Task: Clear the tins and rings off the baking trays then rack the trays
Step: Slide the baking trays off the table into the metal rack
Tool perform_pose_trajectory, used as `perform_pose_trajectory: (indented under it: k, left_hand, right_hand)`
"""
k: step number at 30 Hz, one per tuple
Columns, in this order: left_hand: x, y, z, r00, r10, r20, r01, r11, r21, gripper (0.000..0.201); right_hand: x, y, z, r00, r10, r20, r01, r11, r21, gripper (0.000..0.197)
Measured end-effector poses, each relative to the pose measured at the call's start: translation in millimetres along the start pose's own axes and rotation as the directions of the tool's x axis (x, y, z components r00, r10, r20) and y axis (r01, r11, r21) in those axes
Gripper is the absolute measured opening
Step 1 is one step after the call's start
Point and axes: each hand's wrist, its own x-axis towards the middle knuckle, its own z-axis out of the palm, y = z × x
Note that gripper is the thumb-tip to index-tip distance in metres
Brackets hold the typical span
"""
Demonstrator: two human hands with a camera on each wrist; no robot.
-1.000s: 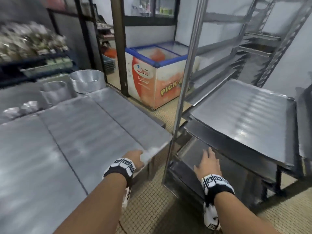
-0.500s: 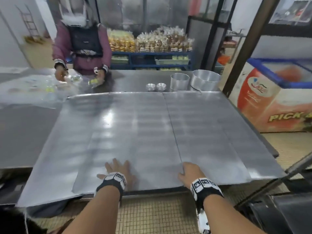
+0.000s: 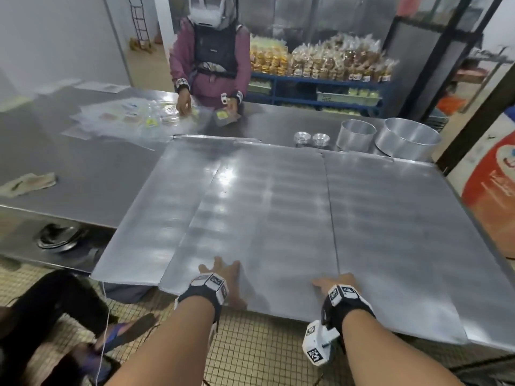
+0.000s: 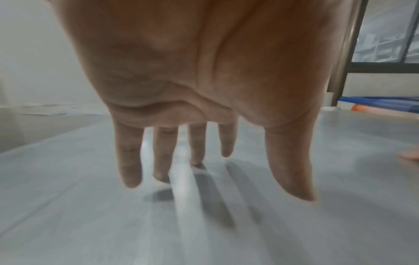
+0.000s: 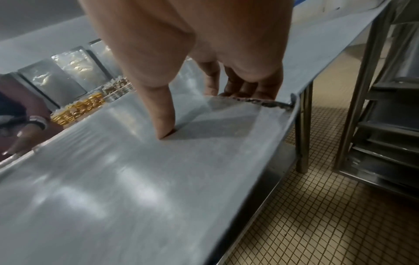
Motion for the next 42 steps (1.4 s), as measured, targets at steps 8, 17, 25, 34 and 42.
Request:
perform_pose_trajectory:
  k: [8,17,25,34,42]
  left_hand:
    - [4.6,-18.9,-23.0,0.958,-0.262,-0.114,0.214,0.923,-0.32,0.085]
    - [16.1,-1.7,-4.4,0.883,-0.466,-0.06,0.41,0.828,-0.383,0.073]
    - [10.1,1.6,-25.2,0.895,-0.447,0.014,0.387,0.757,-0.526,0.039]
    - [2.5,36.4,-48.7,0.932,-0.361,-0.025,0.294,0.795,-0.531,0.048]
    - [21.2,80.3,-47.6,0.957,-0.281,-0.07,0.205,0.83,-0.519,0.051]
  right_hand:
    - [11.3,13.0,-46.7,0.996,-0.008,0.092,0.01,1.0,-0.025,0.037]
    - [22.4,31.1,-80.4,0.996,0.057,0.066,-0.053,0.997,-0.061,0.033]
    - [19.5,33.4,-103.0,0.995,0.053,0.088,-0.044,0.993,-0.107,0.033]
    - [23.3,48.2,-131.5,0.993,0.113,0.035,-0.105,0.98,-0.172,0.07]
    - [55.8,70.5,-165.3,0.987,0.156,0.031,-0.148,0.973,-0.176,0.066]
